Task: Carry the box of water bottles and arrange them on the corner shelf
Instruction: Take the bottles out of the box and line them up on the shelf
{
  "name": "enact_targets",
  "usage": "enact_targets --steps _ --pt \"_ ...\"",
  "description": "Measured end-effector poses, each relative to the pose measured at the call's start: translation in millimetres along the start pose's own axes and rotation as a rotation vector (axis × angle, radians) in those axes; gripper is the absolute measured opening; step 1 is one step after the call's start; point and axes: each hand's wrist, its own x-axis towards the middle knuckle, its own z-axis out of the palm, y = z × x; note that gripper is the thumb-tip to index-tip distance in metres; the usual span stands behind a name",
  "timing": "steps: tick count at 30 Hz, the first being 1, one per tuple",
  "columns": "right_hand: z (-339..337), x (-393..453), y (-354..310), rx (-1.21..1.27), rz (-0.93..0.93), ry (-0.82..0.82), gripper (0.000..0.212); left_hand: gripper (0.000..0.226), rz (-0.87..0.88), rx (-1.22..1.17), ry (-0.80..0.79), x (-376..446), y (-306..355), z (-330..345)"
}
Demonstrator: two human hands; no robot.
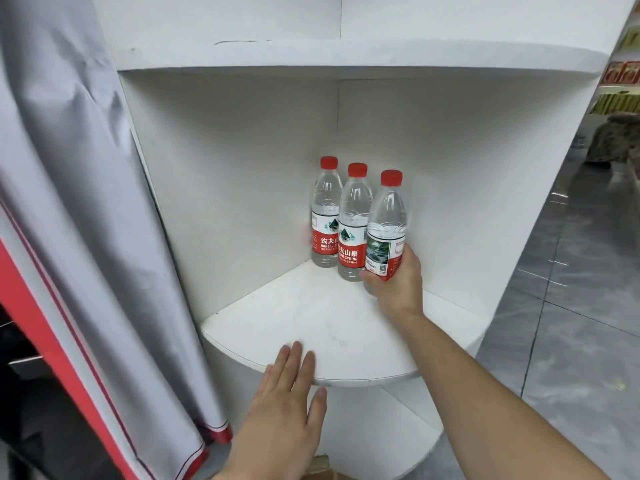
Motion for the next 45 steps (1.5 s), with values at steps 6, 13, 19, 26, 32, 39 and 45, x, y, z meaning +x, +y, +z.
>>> enact_targets --steps 6,13,19,26,32,39,45 --pt "-2.9 -42.8 -18.9 -0.072 0.083 -0.016 0.105 0.072 0.033 -0.082 -0.008 -4.7 -3.1 -2.7" --pt "15.6 -146.8 -50.4 -0.161 -0.228 -0.223 0.075 0.045 0.109 -0.116 0.282 -27.9 -25.1 -10.2" --pt "54.1 -216.2 -55.9 0.043 -0.375 -0.422 0.03 0.039 -0.004 -0.138 0.373 -54.3 -56.1 -13.1" --pt "84.1 -290.4 -13.2 -0.057 -0.326 -0.536 0.025 0.029 -0.246 -0.17 0.176 -110.6 -102.9 25.5" --pt "89.6 -335.5 42.4 -0.731 -0.04 -1.275 0.027 0.036 -0.257 -0.133 0.027 -137.1 -118.4 62.1" --pt "75.6 -371.1 51.8 -1.247 0.088 -1.963 0.053 0.03 -0.201 -0.028 0.016 -137.3 -111.2 69.7" --pt "73.4 -374.8 18.8 -1.085 -0.048 -2.017 0.043 0.032 -0.197 -0.003 -0.02 -138.5 -112.3 72.3"
